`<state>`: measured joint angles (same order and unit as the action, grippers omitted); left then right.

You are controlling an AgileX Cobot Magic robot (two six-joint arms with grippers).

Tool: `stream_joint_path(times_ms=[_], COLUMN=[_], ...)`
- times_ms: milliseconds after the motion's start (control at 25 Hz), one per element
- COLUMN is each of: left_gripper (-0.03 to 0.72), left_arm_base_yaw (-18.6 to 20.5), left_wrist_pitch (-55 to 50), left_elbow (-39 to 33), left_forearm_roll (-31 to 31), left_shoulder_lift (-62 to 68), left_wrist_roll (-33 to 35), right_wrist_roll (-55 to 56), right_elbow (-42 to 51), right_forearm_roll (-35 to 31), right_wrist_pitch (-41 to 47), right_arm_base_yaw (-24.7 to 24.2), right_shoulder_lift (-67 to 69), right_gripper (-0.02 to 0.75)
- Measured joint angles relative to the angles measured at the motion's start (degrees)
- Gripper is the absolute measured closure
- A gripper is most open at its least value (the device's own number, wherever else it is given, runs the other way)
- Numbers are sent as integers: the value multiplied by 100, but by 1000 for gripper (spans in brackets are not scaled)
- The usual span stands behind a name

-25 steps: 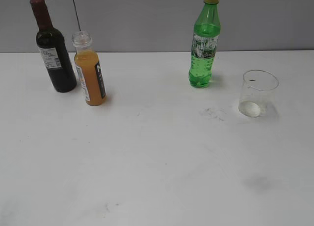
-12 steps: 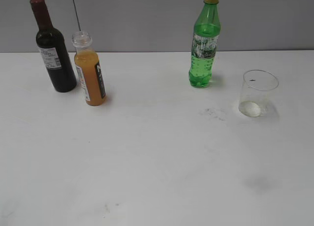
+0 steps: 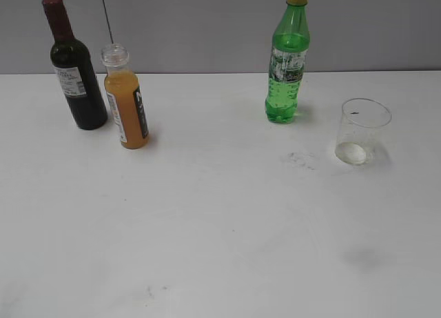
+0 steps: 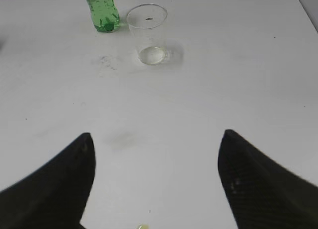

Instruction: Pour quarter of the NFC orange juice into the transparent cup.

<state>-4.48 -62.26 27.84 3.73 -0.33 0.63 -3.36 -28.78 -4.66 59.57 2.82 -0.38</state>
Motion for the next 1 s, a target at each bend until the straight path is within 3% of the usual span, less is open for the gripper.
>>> stream_joint_path(times_ms=[320,600,1000], left_gripper=[374,374,374], left_arm_base_yaw=[0,0,0], left_wrist_pitch=[0,0,0], left_elbow=[0,0,0], left_forearm_roll=[0,0,0], left_shoulder_lift=[0,0,0], left_wrist_roll=[0,0,0], right_wrist_roll=[0,0,0], right_elbow=[-102,-120,-74], right_forearm_roll=[0,0,0], right_wrist_pitch=[-443,-2244,-4403], right_arm_base_yaw=[0,0,0], right_shoulder_lift=[0,76,1416], right_gripper=[147,147,147])
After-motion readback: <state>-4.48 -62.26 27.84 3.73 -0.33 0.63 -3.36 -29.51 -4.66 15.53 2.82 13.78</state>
